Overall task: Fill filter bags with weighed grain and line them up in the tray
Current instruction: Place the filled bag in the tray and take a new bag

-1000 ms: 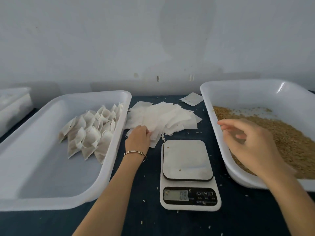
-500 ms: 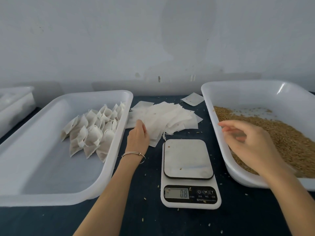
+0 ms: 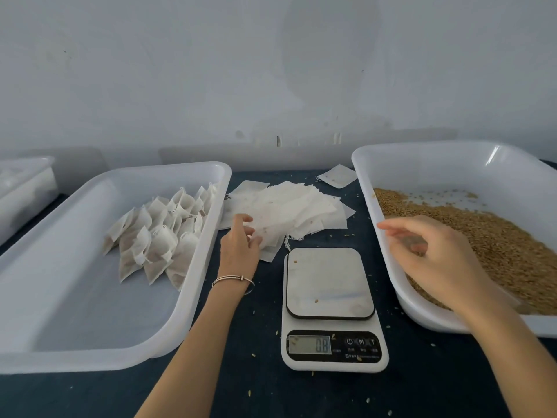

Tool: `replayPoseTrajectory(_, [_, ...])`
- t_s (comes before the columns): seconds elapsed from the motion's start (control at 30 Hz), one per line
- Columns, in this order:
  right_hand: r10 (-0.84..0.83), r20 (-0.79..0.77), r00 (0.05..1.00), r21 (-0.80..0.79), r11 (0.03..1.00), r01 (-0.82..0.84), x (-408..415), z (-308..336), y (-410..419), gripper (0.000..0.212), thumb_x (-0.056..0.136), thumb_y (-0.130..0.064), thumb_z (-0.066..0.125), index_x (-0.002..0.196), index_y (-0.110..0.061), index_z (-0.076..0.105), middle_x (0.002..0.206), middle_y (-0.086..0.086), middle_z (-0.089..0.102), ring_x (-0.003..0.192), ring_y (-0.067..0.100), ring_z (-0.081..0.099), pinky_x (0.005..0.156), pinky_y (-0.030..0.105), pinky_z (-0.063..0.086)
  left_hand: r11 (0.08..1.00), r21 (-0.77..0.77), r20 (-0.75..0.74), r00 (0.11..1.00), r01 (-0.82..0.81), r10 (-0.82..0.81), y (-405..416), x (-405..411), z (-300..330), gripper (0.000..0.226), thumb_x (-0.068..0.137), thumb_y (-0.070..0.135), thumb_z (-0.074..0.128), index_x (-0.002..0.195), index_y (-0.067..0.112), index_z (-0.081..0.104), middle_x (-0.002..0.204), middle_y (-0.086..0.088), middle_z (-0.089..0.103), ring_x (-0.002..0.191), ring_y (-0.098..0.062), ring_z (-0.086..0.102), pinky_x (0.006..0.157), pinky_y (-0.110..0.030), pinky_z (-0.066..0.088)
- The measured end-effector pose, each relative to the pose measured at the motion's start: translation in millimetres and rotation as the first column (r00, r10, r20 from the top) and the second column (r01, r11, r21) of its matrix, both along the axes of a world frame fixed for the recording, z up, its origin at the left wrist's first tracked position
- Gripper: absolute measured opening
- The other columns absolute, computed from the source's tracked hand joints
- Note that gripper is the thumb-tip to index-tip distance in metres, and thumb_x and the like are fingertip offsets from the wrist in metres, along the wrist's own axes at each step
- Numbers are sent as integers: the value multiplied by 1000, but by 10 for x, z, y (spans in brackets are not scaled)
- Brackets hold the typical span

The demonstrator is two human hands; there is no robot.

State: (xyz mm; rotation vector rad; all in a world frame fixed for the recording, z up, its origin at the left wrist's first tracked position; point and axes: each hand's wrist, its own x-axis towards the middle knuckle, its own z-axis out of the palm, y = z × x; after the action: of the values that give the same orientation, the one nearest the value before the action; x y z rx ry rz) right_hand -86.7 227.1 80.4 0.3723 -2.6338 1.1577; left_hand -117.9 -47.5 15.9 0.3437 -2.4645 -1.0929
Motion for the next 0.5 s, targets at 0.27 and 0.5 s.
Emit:
replayPoseTrajectory(0.27, [-6, -26, 1000, 39, 999, 7, 14, 37, -17, 28, 88, -8, 57, 110, -21, 68, 101, -10, 64, 99, 11, 59, 89, 27, 45, 977, -161, -148, 982, -136, 113, 25, 6, 211, 35, 77, 40, 74, 88, 17, 51, 59, 11, 42, 53, -6, 41, 48, -18, 24])
replayPoseTrajectory(0.5, [134, -280, 951, 101, 989, -109, 148, 164, -520, 28, 86, -11, 60, 111, -20, 67, 103, -8, 62, 97, 7, 57, 83, 20, 43, 994, -78, -248, 967, -83, 61, 46, 66, 163, 14, 95, 19, 53, 84, 11, 57, 63, 6, 54, 56, -12, 45, 52, -10, 33])
